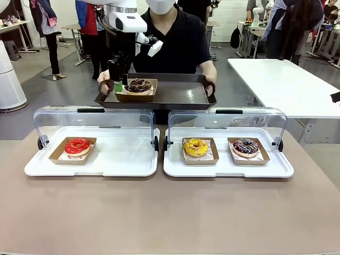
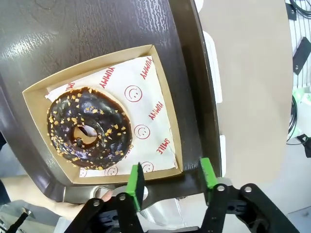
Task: Provide the desired donut to the person.
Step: Place the picked Paper togo box onto the Handle tray extended by the person.
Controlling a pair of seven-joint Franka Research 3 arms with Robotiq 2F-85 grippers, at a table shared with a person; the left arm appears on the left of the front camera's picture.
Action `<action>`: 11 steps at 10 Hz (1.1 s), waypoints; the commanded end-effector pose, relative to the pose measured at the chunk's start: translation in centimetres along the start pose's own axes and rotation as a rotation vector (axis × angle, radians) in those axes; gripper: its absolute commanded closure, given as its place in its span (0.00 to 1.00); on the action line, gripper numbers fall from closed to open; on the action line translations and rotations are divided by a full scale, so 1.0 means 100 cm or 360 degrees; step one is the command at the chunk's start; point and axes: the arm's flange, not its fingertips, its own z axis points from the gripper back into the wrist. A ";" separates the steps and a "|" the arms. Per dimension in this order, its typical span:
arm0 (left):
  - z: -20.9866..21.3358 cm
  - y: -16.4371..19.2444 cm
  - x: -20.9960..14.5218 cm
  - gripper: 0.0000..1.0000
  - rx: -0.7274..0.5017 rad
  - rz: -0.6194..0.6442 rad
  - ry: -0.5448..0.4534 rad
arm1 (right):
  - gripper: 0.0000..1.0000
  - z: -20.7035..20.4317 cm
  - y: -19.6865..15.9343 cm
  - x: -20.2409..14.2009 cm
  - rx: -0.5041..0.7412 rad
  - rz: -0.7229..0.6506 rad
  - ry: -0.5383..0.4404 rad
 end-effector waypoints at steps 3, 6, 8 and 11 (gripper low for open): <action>0.004 -0.003 -0.006 0.00 0.0008 -0.0021 -0.0056 | 0.00 0.000 -0.001 0.001 0.0012 0.0009 -0.0028; 0.005 -0.002 -0.007 0.00 -0.0011 -0.0031 -0.0062 | 0.00 0.000 -0.001 0.001 0.0012 0.0009 -0.0028; 0.010 -0.021 -0.013 0.00 0.0004 -0.0088 -0.0097 | 0.00 0.000 -0.001 0.001 0.0012 0.0009 -0.0028; 0.000 -0.123 -0.092 0.00 0.0166 -0.0055 -0.0186 | 0.00 0.000 -0.001 0.001 0.0012 0.0009 -0.0028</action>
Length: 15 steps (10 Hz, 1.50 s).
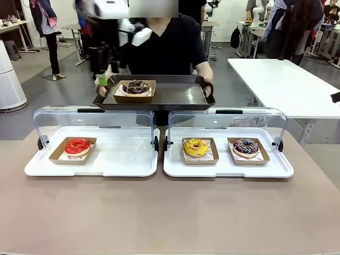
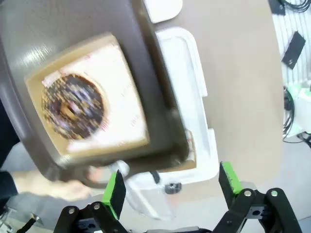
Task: Provide the desired donut to the person.
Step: Place the picked Paper togo box onto the Handle tray extended by the person, then pick up and lift the Paper togo box containing the Donut pointed at by the person.
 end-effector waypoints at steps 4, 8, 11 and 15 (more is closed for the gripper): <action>-0.066 -0.141 -0.090 0.00 0.0100 0.0116 -0.0170 | 0.00 0.000 0.000 0.001 0.0011 0.0010 -0.0029; -0.076 -0.153 -0.099 0.00 0.0055 0.0147 -0.0143 | 0.00 0.000 0.000 0.001 0.0011 0.0010 -0.0029; -0.076 -0.153 -0.099 0.00 0.0055 0.0147 -0.0143 | 0.00 0.000 0.000 0.001 0.0011 0.0010 -0.0029; -0.076 -0.153 -0.099 0.00 0.0055 0.0147 -0.0143 | 0.00 0.000 0.000 0.001 0.0011 0.0010 -0.0029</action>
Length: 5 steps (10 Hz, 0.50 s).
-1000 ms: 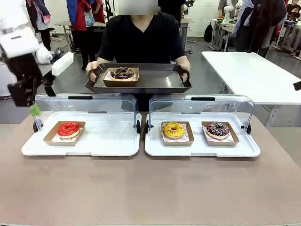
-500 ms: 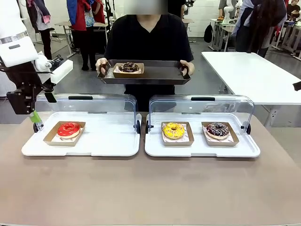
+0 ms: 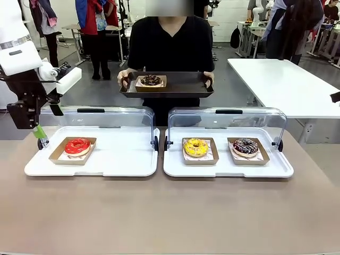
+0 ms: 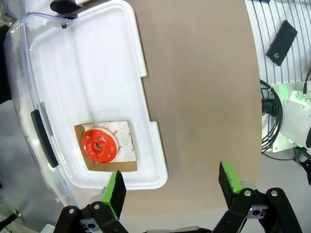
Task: Provide the desired donut to the person.
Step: Pick up and lift the Paper togo box containing the Donut pointed at by the person.
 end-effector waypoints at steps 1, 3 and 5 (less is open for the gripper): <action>0.001 0.000 0.000 0.00 0.0003 0.0009 0.0011 | 0.00 0.000 0.000 0.001 0.0011 0.0010 -0.0029; -0.012 0.010 -0.017 0.00 -0.0091 0.0064 -0.0108 | 0.00 0.000 0.000 0.001 0.0011 0.0010 -0.0029; -0.026 0.020 -0.052 0.00 -0.0232 0.0261 -0.0437 | 0.00 0.000 0.000 0.001 0.0011 0.0010 -0.0029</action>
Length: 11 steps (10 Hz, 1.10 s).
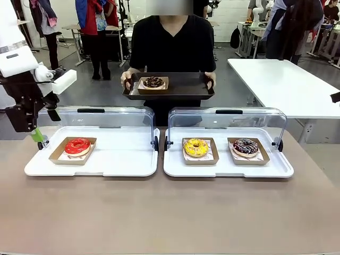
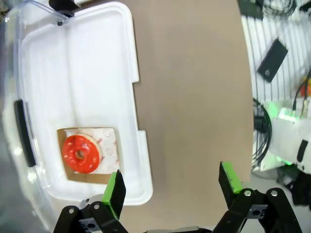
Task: Provide the desired donut to the person.
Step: Pick up and lift the Paper togo box containing the Donut pointed at by the person.
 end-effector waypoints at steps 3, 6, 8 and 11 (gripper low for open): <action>0.012 0.010 -0.070 0.00 -0.0172 0.0044 -0.0681 | 0.00 0.000 0.000 0.001 0.0013 0.0011 -0.0029; 0.009 0.017 -0.168 0.00 -0.0073 0.0085 -0.1465 | 0.00 0.000 0.000 0.001 0.0013 0.0011 -0.0029; 0.009 0.003 -0.227 0.00 0.0024 0.0233 -0.1654 | 0.00 0.000 0.000 0.001 0.0013 0.0011 -0.0029; 0.025 0.003 -0.268 0.00 0.0037 0.0308 -0.1647 | 0.00 0.000 0.000 0.001 0.0013 0.0011 -0.0029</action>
